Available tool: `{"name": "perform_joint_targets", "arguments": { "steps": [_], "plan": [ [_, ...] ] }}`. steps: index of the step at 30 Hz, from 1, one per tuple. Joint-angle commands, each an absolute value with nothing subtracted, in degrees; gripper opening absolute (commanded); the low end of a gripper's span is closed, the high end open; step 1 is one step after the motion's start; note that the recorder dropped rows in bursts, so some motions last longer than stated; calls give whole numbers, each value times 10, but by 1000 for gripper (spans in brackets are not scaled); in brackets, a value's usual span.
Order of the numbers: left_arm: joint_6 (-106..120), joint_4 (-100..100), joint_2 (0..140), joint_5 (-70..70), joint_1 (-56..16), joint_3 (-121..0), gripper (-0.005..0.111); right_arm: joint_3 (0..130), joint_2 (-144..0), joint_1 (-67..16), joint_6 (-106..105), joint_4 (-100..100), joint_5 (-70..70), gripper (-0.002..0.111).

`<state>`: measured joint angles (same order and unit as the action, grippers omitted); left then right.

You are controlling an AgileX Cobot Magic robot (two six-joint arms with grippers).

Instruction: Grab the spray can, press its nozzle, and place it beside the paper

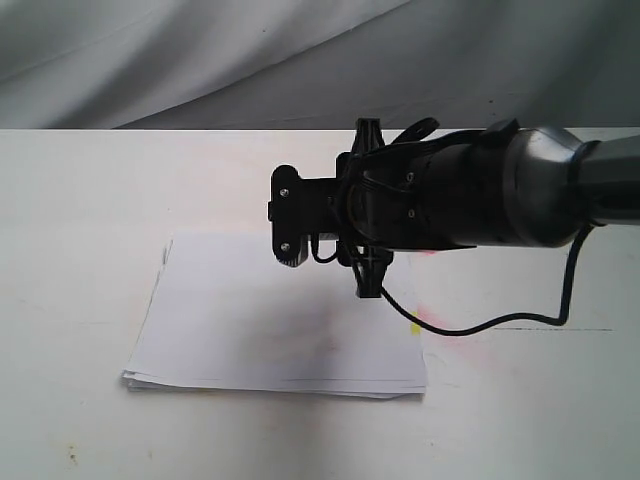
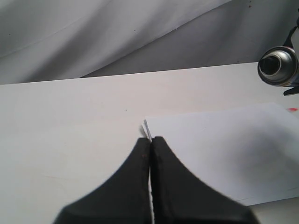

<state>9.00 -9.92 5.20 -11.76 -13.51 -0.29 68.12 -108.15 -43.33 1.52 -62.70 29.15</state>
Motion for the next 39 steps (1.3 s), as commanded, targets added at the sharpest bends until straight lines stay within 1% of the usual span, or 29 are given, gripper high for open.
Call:
{"name": "perform_joint_targets", "arguments": {
  "steps": [1,28,30,33,37,39],
  "plan": [
    [91,-97,55,-114,-136,0,0,688,-1076,-436,18,-643,288,0],
    [91,-97,55,-114,-136,0,0,688,-1076,-436,18,-643,290,0],
    [91,-97,55,-94,-136,0,0,688,-1076,-436,18,-643,290,0],
    [86,-162,55,-23,-136,0,0,688,-1076,-436,18,-643,290,0],
    [-6,-288,55,0,-136,0,0,688,-1076,-436,18,-643,290,0],
    [-19,-303,55,17,-136,0,0,688,-1076,-436,18,-643,290,0]
  ]
}}
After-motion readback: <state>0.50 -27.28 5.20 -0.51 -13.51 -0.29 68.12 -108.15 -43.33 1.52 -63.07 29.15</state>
